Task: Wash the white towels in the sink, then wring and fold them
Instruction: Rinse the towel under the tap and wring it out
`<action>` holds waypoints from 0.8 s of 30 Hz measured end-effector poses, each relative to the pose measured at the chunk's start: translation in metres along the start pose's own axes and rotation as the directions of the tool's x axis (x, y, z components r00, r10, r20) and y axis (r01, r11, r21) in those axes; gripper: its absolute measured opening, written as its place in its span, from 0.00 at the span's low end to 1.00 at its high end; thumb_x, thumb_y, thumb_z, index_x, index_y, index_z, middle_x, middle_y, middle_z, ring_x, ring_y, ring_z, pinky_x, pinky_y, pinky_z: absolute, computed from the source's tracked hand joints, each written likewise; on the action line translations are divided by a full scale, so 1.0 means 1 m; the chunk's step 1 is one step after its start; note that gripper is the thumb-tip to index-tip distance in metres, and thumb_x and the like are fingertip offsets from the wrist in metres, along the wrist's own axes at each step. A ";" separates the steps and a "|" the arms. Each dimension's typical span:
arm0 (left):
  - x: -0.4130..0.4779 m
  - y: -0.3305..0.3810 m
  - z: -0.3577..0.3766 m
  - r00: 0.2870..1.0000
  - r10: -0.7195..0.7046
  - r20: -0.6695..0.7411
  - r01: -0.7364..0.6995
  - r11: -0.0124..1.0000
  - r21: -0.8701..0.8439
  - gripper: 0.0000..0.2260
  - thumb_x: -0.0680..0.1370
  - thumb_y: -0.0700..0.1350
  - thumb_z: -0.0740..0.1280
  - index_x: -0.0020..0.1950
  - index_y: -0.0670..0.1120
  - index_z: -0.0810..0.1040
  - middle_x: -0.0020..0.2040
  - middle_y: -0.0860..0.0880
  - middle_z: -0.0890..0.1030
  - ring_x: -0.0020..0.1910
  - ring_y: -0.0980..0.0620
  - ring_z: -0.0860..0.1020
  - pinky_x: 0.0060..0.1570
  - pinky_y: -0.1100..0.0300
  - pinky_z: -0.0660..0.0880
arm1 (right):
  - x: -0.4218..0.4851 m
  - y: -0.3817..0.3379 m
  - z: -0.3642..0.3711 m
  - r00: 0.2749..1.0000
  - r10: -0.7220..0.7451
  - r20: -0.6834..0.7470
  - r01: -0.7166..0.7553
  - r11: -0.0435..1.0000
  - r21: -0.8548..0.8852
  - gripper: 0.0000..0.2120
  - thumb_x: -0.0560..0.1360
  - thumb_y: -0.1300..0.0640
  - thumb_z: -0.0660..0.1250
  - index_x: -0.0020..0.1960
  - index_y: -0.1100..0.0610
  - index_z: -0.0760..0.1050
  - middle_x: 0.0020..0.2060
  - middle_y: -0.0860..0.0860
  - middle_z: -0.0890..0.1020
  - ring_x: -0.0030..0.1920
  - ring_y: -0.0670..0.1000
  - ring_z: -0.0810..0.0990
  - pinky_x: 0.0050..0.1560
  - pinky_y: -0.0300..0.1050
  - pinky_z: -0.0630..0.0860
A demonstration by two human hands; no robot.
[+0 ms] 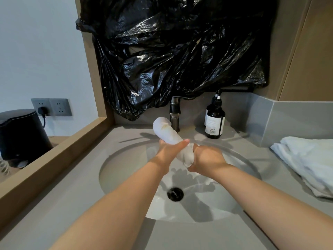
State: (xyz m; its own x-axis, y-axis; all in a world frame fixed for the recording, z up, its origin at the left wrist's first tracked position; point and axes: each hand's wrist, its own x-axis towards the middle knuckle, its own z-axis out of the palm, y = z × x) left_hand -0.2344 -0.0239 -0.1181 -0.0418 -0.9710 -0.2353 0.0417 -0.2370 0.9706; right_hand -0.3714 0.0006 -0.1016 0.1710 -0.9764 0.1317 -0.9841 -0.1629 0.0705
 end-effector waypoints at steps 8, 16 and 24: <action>0.006 0.004 -0.006 0.984 0.095 -0.153 -0.145 0.924 -0.354 0.27 0.70 0.40 0.74 0.67 0.43 0.69 0.52 0.40 0.80 0.52 0.41 0.81 0.49 0.47 0.80 | 0.003 0.008 -0.003 0.963 -0.175 0.203 -0.017 0.716 0.698 0.36 0.68 0.39 0.74 0.70 0.49 0.63 0.62 0.42 0.72 0.57 0.45 0.75 0.58 0.41 0.73; 0.003 0.016 -0.036 0.987 0.161 -0.024 -0.140 0.765 -0.628 0.05 0.76 0.42 0.67 0.43 0.41 0.77 0.36 0.47 0.79 0.41 0.49 0.78 0.49 0.53 0.76 | 0.007 0.028 0.032 0.779 -0.165 0.604 -0.621 -0.079 0.780 0.39 0.74 0.27 0.47 0.66 0.55 0.73 0.64 0.54 0.73 0.70 0.61 0.67 0.67 0.70 0.59; -0.005 0.023 -0.038 0.957 0.245 0.156 -0.096 0.773 -0.627 0.06 0.77 0.41 0.66 0.41 0.41 0.80 0.38 0.47 0.80 0.41 0.49 0.79 0.52 0.54 0.76 | -0.009 0.008 0.000 0.768 -0.568 0.294 -0.565 -0.387 0.729 0.41 0.70 0.26 0.52 0.64 0.56 0.78 0.66 0.63 0.75 0.67 0.64 0.73 0.52 0.60 0.78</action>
State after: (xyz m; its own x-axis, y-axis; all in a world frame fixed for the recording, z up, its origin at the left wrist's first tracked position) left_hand -0.1950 -0.0258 -0.0971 -0.1860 -0.9823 0.0207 0.6620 -0.1097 0.7414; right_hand -0.3812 0.0080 -0.1025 0.6768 -0.6994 -0.2298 0.2495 0.5115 -0.8222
